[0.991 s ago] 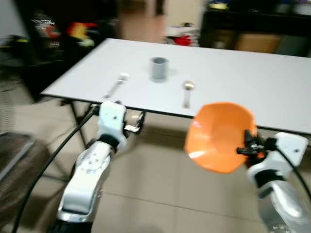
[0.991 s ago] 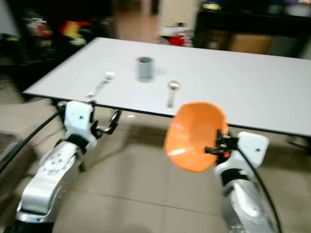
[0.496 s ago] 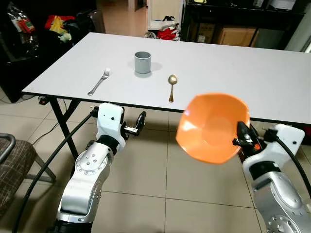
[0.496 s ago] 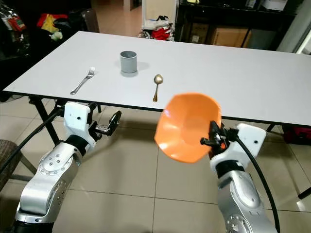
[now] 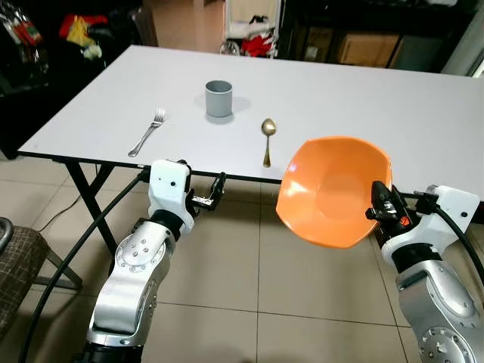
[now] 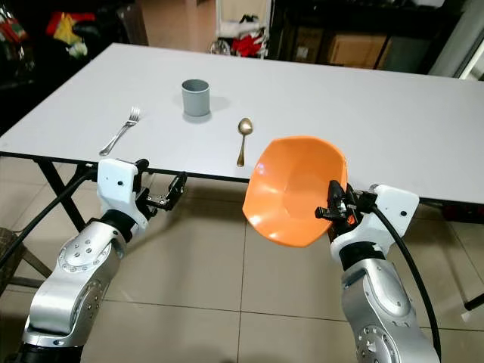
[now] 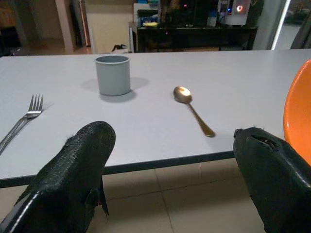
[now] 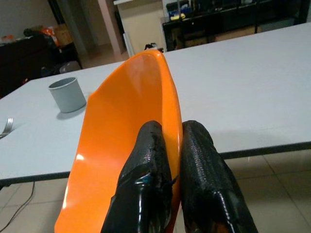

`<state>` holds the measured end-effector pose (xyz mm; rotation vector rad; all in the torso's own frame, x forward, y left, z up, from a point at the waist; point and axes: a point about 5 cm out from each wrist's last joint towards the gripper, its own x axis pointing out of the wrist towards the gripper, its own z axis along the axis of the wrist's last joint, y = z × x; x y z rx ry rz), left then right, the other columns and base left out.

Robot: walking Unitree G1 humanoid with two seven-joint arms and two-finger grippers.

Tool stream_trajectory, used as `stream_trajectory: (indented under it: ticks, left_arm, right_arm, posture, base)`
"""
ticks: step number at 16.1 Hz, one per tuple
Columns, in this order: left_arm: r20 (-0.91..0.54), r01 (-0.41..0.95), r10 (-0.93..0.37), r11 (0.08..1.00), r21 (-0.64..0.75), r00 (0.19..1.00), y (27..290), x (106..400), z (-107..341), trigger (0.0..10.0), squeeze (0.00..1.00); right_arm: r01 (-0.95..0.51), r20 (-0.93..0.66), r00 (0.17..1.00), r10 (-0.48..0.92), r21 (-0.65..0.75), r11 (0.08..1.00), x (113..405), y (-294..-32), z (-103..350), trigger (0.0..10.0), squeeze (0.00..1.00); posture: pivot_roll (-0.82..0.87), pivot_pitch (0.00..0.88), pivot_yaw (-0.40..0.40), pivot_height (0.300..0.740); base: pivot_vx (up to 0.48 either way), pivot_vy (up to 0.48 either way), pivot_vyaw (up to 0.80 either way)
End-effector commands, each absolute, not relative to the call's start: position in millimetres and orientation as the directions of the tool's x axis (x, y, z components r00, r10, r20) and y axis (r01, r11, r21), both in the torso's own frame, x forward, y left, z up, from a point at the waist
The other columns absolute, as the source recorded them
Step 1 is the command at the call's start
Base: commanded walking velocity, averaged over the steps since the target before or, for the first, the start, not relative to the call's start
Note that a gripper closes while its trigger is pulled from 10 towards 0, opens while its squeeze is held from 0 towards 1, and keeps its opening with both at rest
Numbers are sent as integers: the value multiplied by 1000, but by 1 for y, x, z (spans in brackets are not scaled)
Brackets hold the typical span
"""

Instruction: Setting the table

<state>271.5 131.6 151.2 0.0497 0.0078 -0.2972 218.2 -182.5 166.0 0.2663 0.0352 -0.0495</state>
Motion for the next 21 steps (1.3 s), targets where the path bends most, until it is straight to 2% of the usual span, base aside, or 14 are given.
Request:
stream_trajectory:
  ticks: [1,3,6,10,13,21]
  left_arm:
    - [-2,286,-286,957,44,958,133,271,155,10000,0]
    - [-3,286,-287,957,43,958,134,271,155,10000,0]
    - [-2,282,-282,959,34,959,135,273,155,10000,0]
    - [-13,233,-233,972,15,972,148,273,152,10000,0]
    - [-44,250,-248,967,40,968,153,268,146,10000,0]
    - [-61,297,-294,954,44,954,148,266,145,10000,0]
  right_arm:
    - [34,-15,999,-31,274,961,221,-182,172,10000,0]
    - [41,-21,999,-37,246,969,221,-182,172,10000,0]
    - [25,-26,999,-19,236,972,221,-181,172,10000,0]
    - [-8,-18,1000,13,267,964,221,-179,172,10000,0]
    - [-18,-19,1000,24,272,962,220,-179,169,10000,0]
    - [-20,8,1000,18,242,970,215,-185,163,10000,0]
  posture:
    - [-11,0,-34,740]
    - [-13,0,-31,740]
    - [-17,0,-29,740]
    - [-14,0,-46,740]
    - [-10,0,-50,740]
    - [-14,0,-30,740]
  base:
    - [281,0,0]
    - [279,0,0]
    - [281,0,760]
    - [280,0,0]
    - [282,0,0]
    - [282,0,0]
